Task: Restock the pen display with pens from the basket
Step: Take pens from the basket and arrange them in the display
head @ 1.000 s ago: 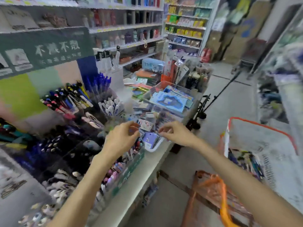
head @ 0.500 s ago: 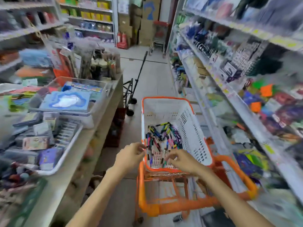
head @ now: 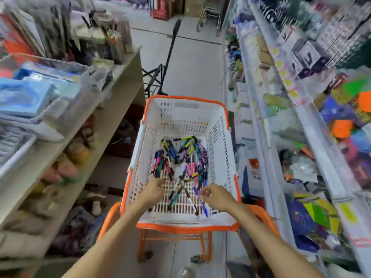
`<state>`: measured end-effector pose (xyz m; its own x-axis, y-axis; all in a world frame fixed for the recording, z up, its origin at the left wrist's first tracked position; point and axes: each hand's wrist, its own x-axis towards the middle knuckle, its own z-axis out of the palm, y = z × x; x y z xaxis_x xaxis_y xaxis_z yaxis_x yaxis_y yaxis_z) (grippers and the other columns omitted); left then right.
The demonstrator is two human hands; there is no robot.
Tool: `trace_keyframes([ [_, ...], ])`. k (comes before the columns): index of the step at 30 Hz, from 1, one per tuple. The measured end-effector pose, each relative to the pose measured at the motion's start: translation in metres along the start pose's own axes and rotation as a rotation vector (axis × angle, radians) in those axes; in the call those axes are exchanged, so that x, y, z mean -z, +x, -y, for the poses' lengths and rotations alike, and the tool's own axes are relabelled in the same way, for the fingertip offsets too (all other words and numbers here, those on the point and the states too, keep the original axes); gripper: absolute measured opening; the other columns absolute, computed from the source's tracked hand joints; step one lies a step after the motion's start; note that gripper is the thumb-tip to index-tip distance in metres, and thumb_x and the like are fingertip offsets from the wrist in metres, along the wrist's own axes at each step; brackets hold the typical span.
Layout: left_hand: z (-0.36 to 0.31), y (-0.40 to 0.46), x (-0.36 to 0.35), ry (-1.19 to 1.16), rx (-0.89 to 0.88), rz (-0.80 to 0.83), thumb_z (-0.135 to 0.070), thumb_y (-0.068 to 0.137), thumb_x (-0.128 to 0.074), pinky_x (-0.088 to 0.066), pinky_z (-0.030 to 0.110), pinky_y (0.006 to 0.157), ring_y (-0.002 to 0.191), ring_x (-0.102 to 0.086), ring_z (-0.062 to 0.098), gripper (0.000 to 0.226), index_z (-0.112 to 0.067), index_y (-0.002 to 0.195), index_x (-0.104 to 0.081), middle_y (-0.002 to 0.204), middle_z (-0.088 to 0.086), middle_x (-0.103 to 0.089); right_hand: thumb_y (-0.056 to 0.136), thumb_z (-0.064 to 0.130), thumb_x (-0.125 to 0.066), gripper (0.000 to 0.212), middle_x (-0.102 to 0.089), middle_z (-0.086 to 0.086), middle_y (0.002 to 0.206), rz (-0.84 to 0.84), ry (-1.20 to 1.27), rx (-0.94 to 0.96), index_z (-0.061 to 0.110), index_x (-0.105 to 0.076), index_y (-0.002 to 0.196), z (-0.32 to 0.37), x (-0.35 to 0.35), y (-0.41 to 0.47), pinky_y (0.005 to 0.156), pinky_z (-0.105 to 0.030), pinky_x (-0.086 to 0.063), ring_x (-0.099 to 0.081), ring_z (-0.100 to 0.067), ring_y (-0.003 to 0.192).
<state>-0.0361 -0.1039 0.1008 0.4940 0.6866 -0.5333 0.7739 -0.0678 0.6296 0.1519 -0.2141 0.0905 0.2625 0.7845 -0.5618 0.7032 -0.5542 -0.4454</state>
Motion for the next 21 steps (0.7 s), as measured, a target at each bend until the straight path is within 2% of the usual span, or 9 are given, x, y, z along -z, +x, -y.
trace_keyframes([
  [2, 0.001, 0.022, -0.005, -0.037, 0.056, -0.042, 0.003, 0.096, -0.035, -0.041, 0.028, 0.093, 0.103, -0.056, 0.015, 0.042, 0.002, 0.137, -0.042, 0.135, 0.014, -0.051, 0.097, 0.021, -0.049, 0.025, -0.06, -0.006, 0.117, 0.028, -0.01, -0.014, 0.015, -0.059, 0.12, -0.004, 0.0, 0.023, 0.079, -0.03, -0.046, -0.06, -0.022, 0.096],
  [4, 0.007, 0.054, -0.009, -0.062, 0.121, -0.094, 0.004, 0.096, -0.035, -0.043, 0.024, 0.083, 0.088, -0.055, 0.013, 0.041, 0.001, 0.137, -0.04, 0.134, 0.017, -0.051, 0.097, 0.017, -0.047, 0.03, -0.061, -0.008, 0.115, 0.05, 0.006, -0.025, 0.014, -0.054, 0.126, -0.007, -0.003, 0.054, 0.078, -0.033, -0.048, -0.06, -0.021, 0.088],
  [6, 0.014, 0.088, -0.012, -0.031, 0.158, -0.137, 0.001, 0.097, -0.036, -0.049, 0.017, 0.059, 0.067, -0.049, 0.007, 0.041, -0.001, 0.137, -0.038, 0.122, 0.019, -0.056, 0.098, 0.016, -0.045, 0.037, -0.061, -0.008, 0.111, 0.044, 0.016, -0.044, 0.015, -0.047, 0.134, -0.008, -0.007, 0.08, 0.069, -0.032, -0.046, -0.056, -0.017, 0.075],
  [8, 0.026, 0.127, -0.021, 0.01, 0.194, -0.143, 0.002, 0.096, -0.036, -0.04, 0.013, 0.04, 0.064, -0.049, 0.009, 0.044, 0.0, 0.139, -0.033, 0.117, 0.02, -0.056, 0.098, 0.015, -0.044, 0.045, -0.059, -0.011, 0.121, 0.026, 0.027, -0.04, 0.014, -0.036, 0.143, -0.01, -0.016, 0.111, 0.074, -0.03, -0.045, -0.056, -0.018, 0.083],
  [11, 0.034, 0.162, -0.034, 0.033, 0.278, -0.126, 0.004, 0.095, -0.037, -0.052, 0.02, 0.062, 0.082, -0.055, 0.018, 0.053, -0.005, 0.144, -0.022, 0.108, 0.014, -0.05, 0.1, 0.017, -0.042, 0.052, -0.042, -0.014, 0.145, 0.006, 0.04, -0.003, 0.011, -0.024, 0.149, -0.008, -0.025, 0.144, 0.096, -0.035, -0.045, -0.057, -0.024, 0.112],
  [12, 0.038, 0.174, -0.04, 0.034, 0.302, -0.134, 0.005, 0.093, -0.041, -0.054, 0.026, 0.079, 0.096, -0.057, 0.022, 0.061, -0.008, 0.147, -0.016, 0.117, 0.016, -0.047, 0.101, 0.017, -0.041, 0.052, -0.037, -0.014, 0.148, 0.016, 0.035, 0.017, 0.011, -0.023, 0.15, -0.006, -0.031, 0.158, 0.096, -0.035, -0.044, -0.057, -0.025, 0.112],
  [14, 0.044, 0.193, -0.049, 0.163, 0.311, -0.188, 0.0, 0.09, -0.051, -0.033, 0.038, 0.111, 0.134, -0.036, 0.031, 0.077, -0.009, 0.151, -0.005, 0.149, 0.016, -0.026, 0.101, 0.015, -0.04, 0.05, -0.038, -0.017, 0.147, 0.011, 0.001, 0.088, 0.011, -0.025, 0.149, -0.001, -0.041, 0.181, 0.099, -0.037, -0.041, -0.053, -0.028, 0.116],
  [16, 0.048, 0.205, -0.059, 0.442, 0.322, -0.247, -0.014, 0.09, -0.06, -0.021, 0.041, 0.116, 0.142, -0.021, 0.033, 0.083, -0.003, 0.15, -0.005, 0.154, 0.019, -0.018, 0.101, 0.018, -0.041, 0.046, -0.041, -0.012, 0.144, -0.063, -0.12, 0.148, 0.012, -0.031, 0.145, 0.007, -0.051, 0.2, 0.107, -0.039, -0.035, -0.039, -0.028, 0.13],
  [21, 0.049, 0.218, -0.077, 0.684, 0.285, -0.374, -0.024, 0.093, -0.056, -0.031, 0.039, 0.109, 0.133, -0.03, 0.036, 0.072, 0.005, 0.145, -0.016, 0.144, 0.023, -0.029, 0.093, 0.04, -0.052, 0.071, -0.026, -0.011, 0.152, -0.33, -0.352, 0.189, 0.009, -0.021, 0.148, 0.024, -0.07, 0.235, 0.112, -0.04, -0.026, -0.023, -0.027, 0.14],
])
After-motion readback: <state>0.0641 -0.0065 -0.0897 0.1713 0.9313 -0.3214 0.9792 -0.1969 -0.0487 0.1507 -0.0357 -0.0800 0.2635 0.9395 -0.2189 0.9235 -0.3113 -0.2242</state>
